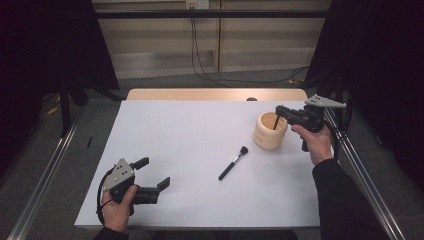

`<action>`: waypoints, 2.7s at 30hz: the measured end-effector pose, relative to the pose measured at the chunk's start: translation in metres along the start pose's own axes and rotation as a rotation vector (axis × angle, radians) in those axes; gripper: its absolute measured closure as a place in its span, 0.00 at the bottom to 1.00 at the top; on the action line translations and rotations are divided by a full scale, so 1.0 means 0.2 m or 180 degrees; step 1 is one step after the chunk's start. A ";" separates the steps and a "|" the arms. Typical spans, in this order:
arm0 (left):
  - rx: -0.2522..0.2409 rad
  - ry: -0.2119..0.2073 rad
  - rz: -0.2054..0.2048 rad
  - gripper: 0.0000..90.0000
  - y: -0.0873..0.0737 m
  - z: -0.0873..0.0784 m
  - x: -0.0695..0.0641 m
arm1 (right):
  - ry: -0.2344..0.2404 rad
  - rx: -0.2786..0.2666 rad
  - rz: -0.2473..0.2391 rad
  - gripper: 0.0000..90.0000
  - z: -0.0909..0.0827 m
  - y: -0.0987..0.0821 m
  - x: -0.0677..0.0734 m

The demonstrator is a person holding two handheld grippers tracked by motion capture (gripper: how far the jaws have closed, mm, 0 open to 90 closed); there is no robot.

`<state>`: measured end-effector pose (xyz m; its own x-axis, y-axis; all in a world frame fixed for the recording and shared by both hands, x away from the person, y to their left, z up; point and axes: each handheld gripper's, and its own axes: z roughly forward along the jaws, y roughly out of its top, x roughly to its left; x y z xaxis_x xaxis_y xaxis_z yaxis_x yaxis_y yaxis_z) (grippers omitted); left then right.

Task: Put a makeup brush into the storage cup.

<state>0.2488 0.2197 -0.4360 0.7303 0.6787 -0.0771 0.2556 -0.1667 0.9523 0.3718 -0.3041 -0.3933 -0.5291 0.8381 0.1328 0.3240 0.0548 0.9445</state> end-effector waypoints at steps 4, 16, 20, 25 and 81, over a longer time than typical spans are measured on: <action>0.0023 0.0021 0.0013 0.02 0.00 0.00 0.00 | -0.0001 -0.0012 0.0016 0.92 0.00 -0.01 0.00; 0.0021 0.0011 -0.0012 0.02 0.00 0.00 0.01 | -0.0015 -0.0034 0.0020 0.81 0.00 -0.01 0.00; 0.0024 0.0026 -0.0006 0.02 0.00 0.00 0.01 | -0.0046 -0.0030 0.0011 0.64 0.00 -0.01 0.00; 0.0019 0.0037 -0.0013 0.02 0.00 0.00 0.01 | -0.0176 -0.0029 -0.0049 0.25 0.00 0.00 0.02; -0.0107 0.0091 -0.0084 0.02 0.00 -0.01 0.00 | -0.0406 -0.0137 0.0041 0.00 -0.31 -0.23 0.18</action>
<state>0.2467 0.2211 -0.4352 0.7050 0.7029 -0.0943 0.2527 -0.1247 0.9595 0.2890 -0.3096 -0.4134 -0.4200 0.9010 0.1083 0.2947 0.0225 0.9553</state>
